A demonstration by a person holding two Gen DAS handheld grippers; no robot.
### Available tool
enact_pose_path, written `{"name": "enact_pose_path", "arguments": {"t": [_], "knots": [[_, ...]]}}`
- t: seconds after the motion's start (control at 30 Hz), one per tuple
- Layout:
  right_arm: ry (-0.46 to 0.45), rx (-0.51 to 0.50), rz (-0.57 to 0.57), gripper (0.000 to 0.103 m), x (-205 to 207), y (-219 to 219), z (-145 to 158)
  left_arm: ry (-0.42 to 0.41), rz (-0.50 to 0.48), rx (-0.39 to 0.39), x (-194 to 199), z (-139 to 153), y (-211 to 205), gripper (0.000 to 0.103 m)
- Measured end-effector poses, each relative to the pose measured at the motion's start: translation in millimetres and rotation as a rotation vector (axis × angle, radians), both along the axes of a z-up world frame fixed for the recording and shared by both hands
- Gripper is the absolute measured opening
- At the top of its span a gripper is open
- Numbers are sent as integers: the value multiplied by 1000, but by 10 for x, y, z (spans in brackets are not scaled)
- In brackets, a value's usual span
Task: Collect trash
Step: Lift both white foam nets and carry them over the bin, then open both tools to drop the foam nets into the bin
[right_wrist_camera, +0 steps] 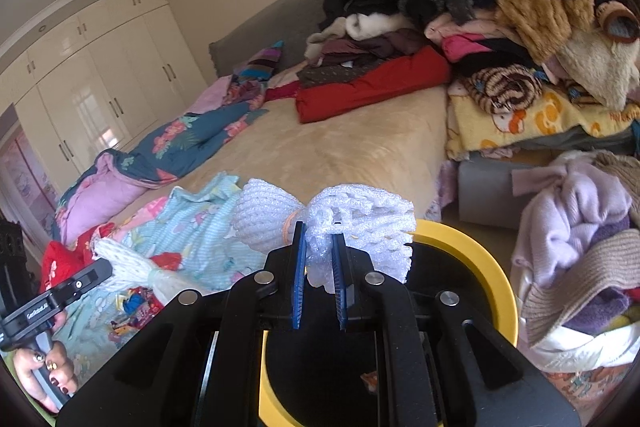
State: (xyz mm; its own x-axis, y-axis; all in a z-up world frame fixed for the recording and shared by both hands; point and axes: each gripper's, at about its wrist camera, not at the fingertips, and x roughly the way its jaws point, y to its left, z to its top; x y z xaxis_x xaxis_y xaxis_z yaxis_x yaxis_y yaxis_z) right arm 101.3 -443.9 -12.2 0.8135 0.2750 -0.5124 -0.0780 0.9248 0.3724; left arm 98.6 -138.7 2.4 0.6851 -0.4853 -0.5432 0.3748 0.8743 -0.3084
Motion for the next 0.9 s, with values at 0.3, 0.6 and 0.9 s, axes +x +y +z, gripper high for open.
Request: {"name": "enact_pose_path", "arguments": {"t": [0.3,0.6,0.9], "knots": [[68,9,-55,14,47,-214,-219,26,-69,41,5,-155,-348,6],[120,8,-77,15,95,-321,-402,67,-123,82,27,-358,-609,6],[162,-9,-78,15,150,-355,-545,122,-167,117,99,-597,-799,6]]}}
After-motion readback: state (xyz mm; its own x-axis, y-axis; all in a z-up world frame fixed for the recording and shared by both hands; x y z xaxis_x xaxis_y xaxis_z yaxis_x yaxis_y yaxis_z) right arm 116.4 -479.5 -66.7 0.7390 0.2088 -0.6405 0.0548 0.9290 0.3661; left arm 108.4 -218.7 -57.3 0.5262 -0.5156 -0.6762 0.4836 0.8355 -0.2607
